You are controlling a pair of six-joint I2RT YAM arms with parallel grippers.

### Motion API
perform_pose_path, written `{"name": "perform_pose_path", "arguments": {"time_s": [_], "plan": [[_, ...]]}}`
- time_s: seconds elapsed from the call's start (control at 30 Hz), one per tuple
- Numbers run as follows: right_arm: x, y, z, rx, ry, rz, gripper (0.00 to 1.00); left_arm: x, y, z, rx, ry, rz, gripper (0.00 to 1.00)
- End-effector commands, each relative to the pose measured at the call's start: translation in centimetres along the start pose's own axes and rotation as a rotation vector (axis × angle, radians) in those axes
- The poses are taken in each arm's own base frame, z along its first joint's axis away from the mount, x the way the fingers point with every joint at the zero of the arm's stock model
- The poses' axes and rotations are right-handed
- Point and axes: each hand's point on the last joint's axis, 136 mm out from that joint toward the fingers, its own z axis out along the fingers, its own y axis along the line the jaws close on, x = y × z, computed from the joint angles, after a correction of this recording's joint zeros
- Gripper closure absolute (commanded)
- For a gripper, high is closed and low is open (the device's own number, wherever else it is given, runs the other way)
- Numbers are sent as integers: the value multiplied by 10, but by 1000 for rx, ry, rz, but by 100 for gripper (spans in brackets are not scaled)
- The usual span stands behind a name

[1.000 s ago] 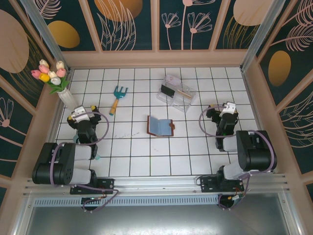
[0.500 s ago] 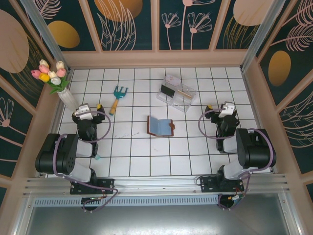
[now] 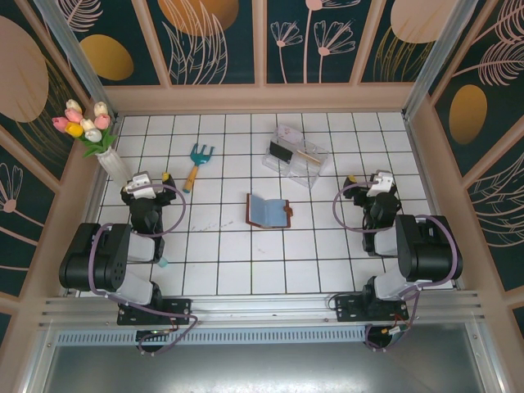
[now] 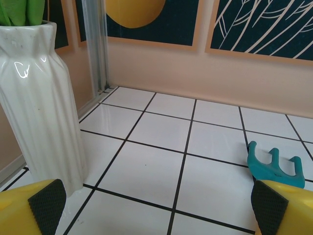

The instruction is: Take the credit cards out of the card holder

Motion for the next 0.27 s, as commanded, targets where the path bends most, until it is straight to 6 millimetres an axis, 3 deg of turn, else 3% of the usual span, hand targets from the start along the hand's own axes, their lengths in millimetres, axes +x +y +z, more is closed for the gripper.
{"name": "perform_pose_path", "arguments": {"time_s": [0.0, 0.2, 0.23], "plan": [[-9, 1, 3, -12, -29, 9, 1, -2, -3, 6, 18, 0, 18, 1], [-8, 2, 2, -19, -29, 7, 1, -3, -4, 5, 21, -3, 18, 1], [-9, 11, -1, -66, -37, -9, 1, -3, -4, 5, 21, -4, 17, 1]]}}
